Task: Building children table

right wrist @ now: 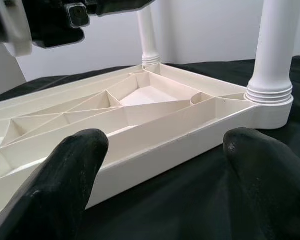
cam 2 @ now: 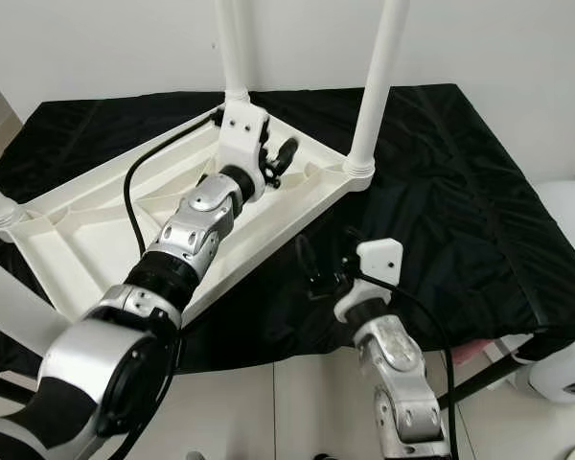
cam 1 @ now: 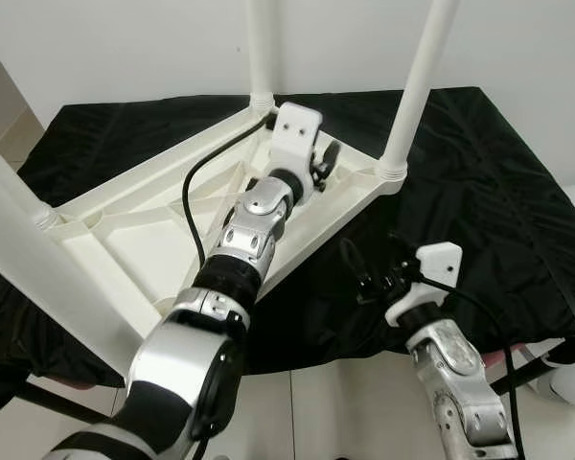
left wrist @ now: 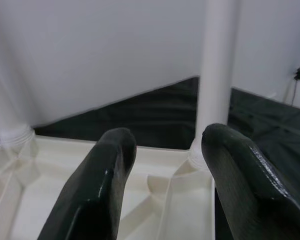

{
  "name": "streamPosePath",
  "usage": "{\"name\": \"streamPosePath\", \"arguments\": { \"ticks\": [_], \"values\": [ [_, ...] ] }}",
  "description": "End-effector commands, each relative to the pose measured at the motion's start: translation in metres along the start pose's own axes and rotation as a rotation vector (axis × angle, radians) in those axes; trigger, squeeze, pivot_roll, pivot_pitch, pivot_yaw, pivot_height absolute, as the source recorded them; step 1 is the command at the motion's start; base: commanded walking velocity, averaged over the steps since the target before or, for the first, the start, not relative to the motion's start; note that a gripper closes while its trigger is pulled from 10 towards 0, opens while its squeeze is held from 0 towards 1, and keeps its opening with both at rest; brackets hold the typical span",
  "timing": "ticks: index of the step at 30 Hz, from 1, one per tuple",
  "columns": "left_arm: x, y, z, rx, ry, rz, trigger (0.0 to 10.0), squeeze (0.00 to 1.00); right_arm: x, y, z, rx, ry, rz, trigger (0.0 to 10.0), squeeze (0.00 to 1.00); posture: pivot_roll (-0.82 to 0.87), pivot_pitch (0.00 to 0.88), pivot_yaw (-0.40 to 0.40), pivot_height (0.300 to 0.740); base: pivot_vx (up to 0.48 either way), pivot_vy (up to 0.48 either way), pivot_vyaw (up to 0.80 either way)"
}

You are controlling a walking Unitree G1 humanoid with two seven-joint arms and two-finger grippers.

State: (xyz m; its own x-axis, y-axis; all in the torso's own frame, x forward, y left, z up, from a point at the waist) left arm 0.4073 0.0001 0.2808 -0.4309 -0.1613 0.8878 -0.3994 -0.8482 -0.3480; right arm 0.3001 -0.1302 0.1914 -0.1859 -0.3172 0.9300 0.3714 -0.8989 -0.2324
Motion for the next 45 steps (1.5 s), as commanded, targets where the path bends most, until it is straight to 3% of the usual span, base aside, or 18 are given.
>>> {"name": "streamPosePath", "arguments": {
  "ticks": [1,2,5,6,7,10,11,18,20,24,37,45],
  "values": [
    [-0.003,0.003,-0.004,-0.031,0.003,-0.001,10.0,0.00,-0.008,0.000,0.001,-0.009,-0.028,0.004,10.0,0.00,-0.12,0.146,0.091,0.740,0.000,0.000,0.00],
    [0.003,0.008,-0.015,-0.083,0.058,0.022,10.0,0.00,-0.011,0.000,0.007,-0.025,-0.036,0.003,10.0,0.00,-0.12,0.144,0.088,0.740,0.000,0.000,0.00],
    [0.006,0.010,-0.019,-0.105,0.078,0.031,10.0,0.00,-0.013,0.000,0.009,-0.032,-0.041,0.001,10.0,0.00,-0.11,0.143,0.087,0.740,0.000,0.000,0.00],
    [0.007,0.014,-0.033,-0.151,0.104,0.050,10.0,0.00,-0.015,-0.003,0.017,-0.035,-0.045,0.006,10.0,0.00,-0.10,0.137,0.079,0.740,0.000,0.000,0.00],
    [0.007,0.014,-0.033,-0.151,0.104,0.050,10.0,0.00,-0.015,-0.003,0.017,-0.035,-0.045,0.006,10.0,0.00,-0.10,0.137,0.079,0.740,0.000,0.000,0.00],
    [0.003,0.017,-0.057,-0.207,0.100,0.052,10.0,0.00,-0.022,-0.009,0.028,-0.034,-0.076,0.022,10.0,0.00,-0.10,0.135,0.073,0.740,0.000,0.000,0.00],
    [0.003,0.017,-0.057,-0.207,0.100,0.052,10.0,0.00,-0.022,-0.009,0.028,-0.034,-0.076,0.022,10.0,0.00,-0.10,0.135,0.073,0.740,0.000,0.000,0.00],
    [0.004,0.027,-0.093,-0.306,0.101,0.115,10.0,0.00,-0.042,-0.014,0.033,-0.058,-0.147,0.096,10.0,0.00,-0.07,0.129,0.040,0.740,0.000,0.000,0.00],
    [0.005,0.029,-0.097,-0.317,0.104,0.124,10.0,0.00,-0.044,-0.014,0.034,-0.067,-0.150,0.102,10.0,0.00,-0.07,0.129,0.040,0.740,0.000,0.000,0.00],
    [0.016,0.032,-0.113,-0.357,0.115,0.140,10.0,0.00,-0.053,-0.014,0.034,-0.099,-0.172,0.156,10.0,0.00,-0.05,0.122,0.029,0.740,0.000,0.000,0.00],
    [0.029,0.028,-0.125,-0.356,0.111,0.178,10.0,0.00,-0.061,-0.016,0.054,-0.101,-0.192,0.234,10.0,0.00,-0.04,0.130,0.023,0.740,0.000,0.000,0.00],
    [0.037,0.025,-0.128,-0.337,0.117,0.176,10.0,0.00,-0.062,-0.016,0.066,-0.101,-0.220,0.204,10.0,0.00,-0.03,0.144,0.014,0.740,0.000,0.000,0.00]
  ]
}}
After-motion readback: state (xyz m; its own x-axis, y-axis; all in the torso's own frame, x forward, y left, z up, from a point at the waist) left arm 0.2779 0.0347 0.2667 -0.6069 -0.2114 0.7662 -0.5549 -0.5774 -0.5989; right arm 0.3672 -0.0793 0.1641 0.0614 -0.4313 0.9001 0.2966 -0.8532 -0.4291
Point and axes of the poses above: a point about 5 cm out from each wrist's last joint towards the gripper, its own z axis pointing out of the wrist towards the gripper, its own x axis along the axis of the wrist's last joint, y = z × x, the point moved 3 cm from there along z, pointing out of the wrist towards the gripper, and after that the axes turned 14 degrees about z, right-handed, at the moved point
